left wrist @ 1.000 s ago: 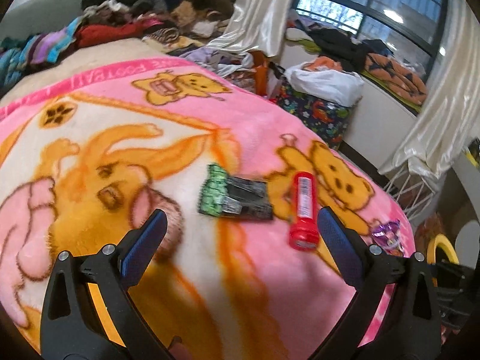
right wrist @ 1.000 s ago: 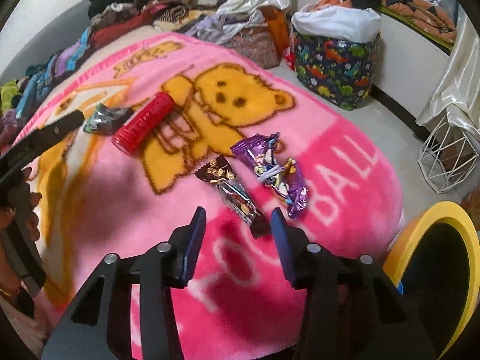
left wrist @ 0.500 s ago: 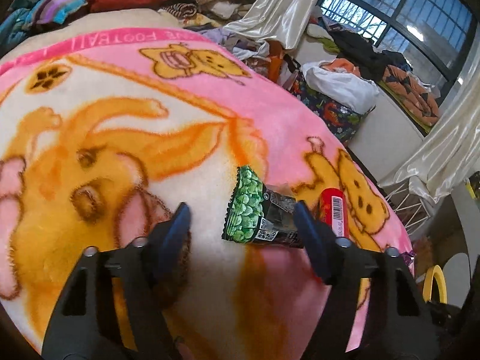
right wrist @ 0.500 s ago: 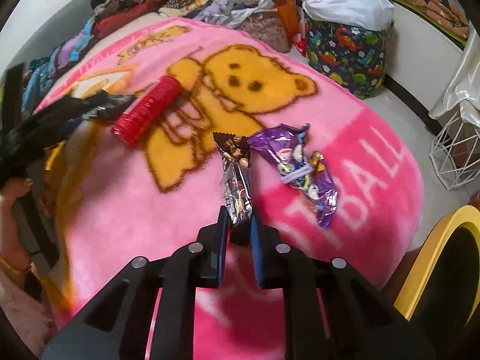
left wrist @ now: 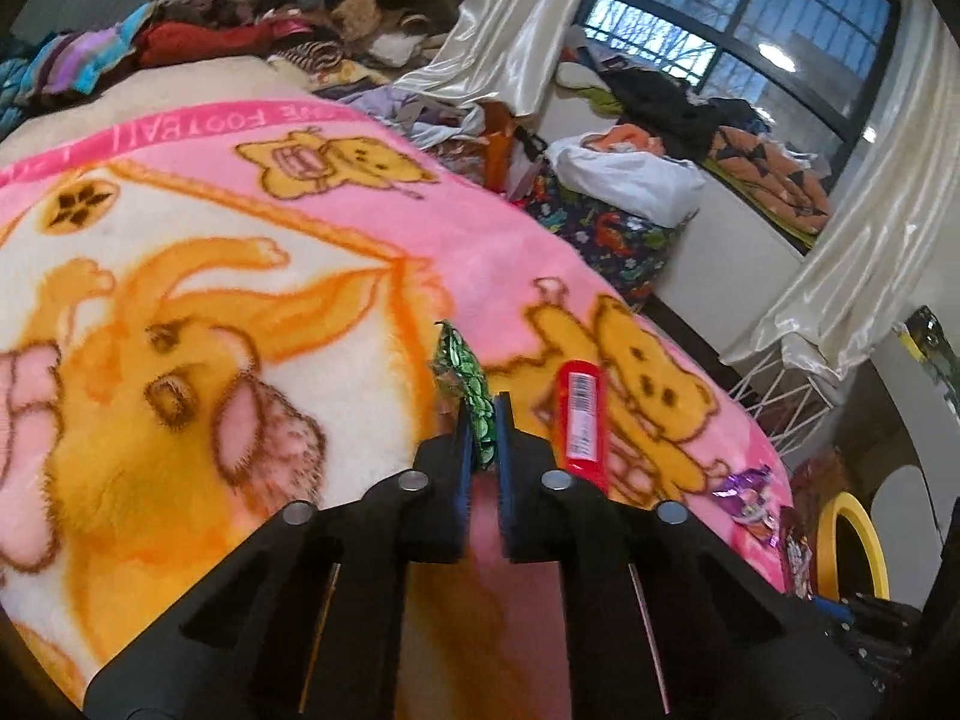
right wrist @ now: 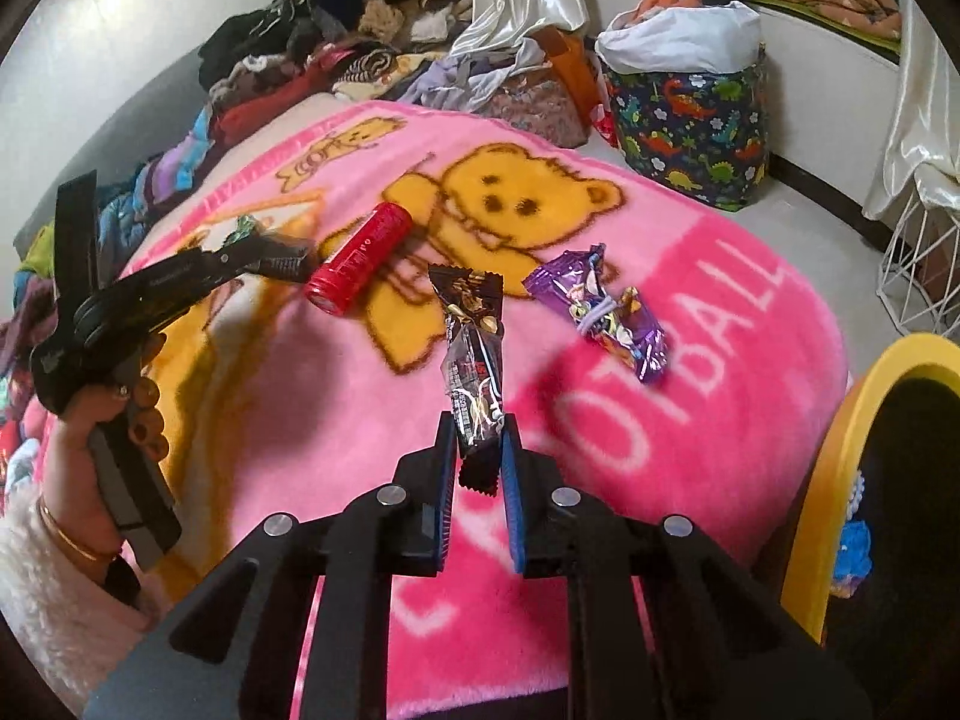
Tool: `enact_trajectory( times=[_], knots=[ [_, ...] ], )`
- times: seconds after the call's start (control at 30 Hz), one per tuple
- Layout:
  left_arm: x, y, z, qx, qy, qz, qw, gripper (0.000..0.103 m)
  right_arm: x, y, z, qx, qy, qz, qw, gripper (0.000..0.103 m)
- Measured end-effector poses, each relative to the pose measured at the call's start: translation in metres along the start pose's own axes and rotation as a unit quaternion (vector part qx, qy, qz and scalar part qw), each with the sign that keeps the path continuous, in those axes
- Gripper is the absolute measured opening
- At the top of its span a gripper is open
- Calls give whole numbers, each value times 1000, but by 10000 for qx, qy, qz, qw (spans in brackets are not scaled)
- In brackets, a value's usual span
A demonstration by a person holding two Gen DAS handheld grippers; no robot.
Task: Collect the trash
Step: 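Carry the green wrapper and brown candy wrapper over the yellow bin with both tools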
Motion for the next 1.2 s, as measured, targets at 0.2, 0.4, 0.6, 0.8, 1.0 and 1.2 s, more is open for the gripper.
enact_trajectory(
  times=[0.2,0.4,0.6,0.8,1.0,1.2],
  knots=[
    [-9,-17,-22,-182,276,-38,9994,3,-2,-13,6,-30,-47,-143,9999,14],
    [-20,-29,-46,-306,643,-63,9974,3,-4,-23,6,18,20,-274,9996,14],
    [-26,-41,-68,-473,862,-92,9951,3,-4,-38,4,8,47,-391,9992,14],
    [-32,-48,-89,-645,1039,-83,9925,3,-2,-51,0,-14,90,-514,9986,14],
    [-41,-57,-113,-839,1224,-90,9889,3,0,-65,-6,-74,162,-644,9978,14],
    [-50,-64,-136,-995,1466,-89,9841,3,1,-76,-14,-111,234,-727,9970,14]
  ],
)
Point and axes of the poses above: each gripper's, at about its wrist camera, not at the fingertips, and y roughly the way its jaws point, z to its left, x to its top, the point moved 9 cm from there along y, roughly the way its jaws point, and after that the axes turned 10 degrees about -y, right-handed, at the moved point
